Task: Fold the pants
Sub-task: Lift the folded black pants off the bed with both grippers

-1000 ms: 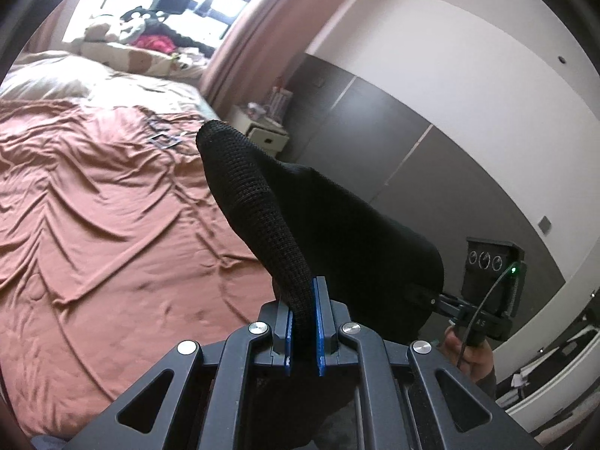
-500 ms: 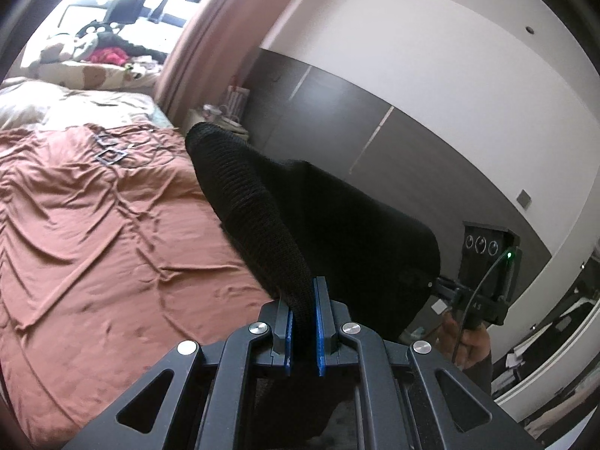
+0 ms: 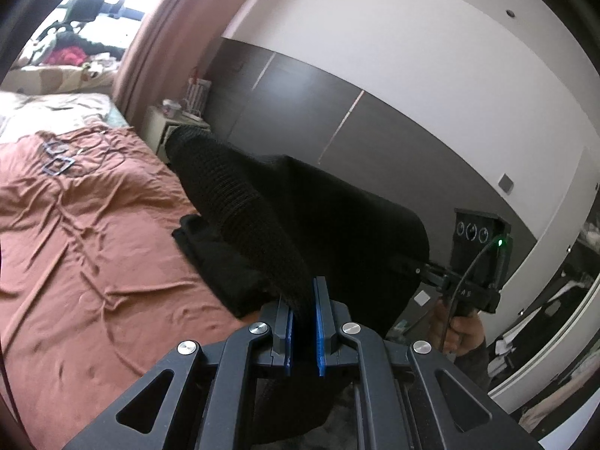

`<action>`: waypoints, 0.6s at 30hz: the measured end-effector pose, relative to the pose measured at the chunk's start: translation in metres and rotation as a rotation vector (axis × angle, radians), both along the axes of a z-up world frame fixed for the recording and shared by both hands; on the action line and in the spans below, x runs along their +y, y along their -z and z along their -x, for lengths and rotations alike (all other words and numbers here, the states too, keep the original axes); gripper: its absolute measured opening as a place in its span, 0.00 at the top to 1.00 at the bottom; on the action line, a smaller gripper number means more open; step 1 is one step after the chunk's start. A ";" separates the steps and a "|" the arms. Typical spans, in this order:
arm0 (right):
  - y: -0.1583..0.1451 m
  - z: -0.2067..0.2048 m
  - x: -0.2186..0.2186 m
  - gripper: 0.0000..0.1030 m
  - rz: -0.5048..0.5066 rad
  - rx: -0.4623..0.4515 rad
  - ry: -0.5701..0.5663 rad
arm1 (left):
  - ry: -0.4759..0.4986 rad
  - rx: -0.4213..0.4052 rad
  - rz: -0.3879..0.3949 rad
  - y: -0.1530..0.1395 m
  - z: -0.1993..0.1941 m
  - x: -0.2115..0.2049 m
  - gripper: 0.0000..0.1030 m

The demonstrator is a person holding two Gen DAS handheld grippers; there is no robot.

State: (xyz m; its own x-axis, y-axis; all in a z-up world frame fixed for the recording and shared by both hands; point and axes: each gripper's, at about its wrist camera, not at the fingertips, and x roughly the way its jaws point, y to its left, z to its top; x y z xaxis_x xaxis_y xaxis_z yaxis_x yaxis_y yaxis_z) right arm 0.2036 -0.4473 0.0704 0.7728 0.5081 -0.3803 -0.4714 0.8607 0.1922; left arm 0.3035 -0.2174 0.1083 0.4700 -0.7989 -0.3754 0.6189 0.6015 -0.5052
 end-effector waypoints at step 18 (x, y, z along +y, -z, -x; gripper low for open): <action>-0.001 -0.038 -0.025 0.76 0.066 0.004 0.117 | 0.135 0.057 0.054 0.022 -0.103 -0.074 0.91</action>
